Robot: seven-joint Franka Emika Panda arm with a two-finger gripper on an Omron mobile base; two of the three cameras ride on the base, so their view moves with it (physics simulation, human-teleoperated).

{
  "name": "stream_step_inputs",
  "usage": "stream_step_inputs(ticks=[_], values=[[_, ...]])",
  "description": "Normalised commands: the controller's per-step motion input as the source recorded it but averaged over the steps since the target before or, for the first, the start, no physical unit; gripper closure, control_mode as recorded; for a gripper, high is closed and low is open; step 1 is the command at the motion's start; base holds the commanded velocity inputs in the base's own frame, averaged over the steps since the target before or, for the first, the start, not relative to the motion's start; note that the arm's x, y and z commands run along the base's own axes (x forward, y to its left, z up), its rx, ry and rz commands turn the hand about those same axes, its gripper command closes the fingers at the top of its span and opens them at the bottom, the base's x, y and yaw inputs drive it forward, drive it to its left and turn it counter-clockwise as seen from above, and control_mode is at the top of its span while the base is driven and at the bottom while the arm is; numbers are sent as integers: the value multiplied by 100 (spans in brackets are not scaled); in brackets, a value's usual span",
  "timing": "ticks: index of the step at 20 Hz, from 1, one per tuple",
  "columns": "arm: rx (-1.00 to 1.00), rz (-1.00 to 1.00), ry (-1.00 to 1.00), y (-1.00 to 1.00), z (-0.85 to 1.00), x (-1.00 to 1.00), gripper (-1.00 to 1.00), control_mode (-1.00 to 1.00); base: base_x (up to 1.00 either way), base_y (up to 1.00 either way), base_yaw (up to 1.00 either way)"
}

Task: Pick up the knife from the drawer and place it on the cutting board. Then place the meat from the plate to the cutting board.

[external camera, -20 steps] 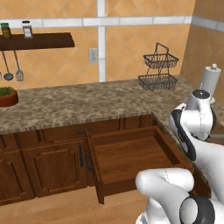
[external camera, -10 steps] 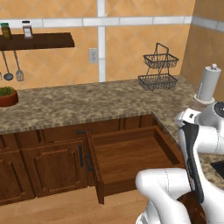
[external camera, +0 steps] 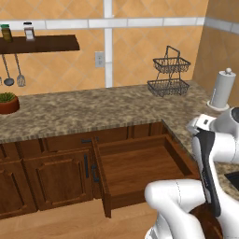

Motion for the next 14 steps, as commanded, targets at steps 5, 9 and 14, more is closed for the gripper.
stream_step_inputs(ticks=[5, 9, 14], values=[[-2, 0, 0, 7, -3, -5, -100, 100, -34, 48, -12], [0, 0, 0, 0, 0, 0, -100, 100, -49, 66, -64], [0, 0, 0, 0, 0, 0, -100, 100, -29, 8, -94]])
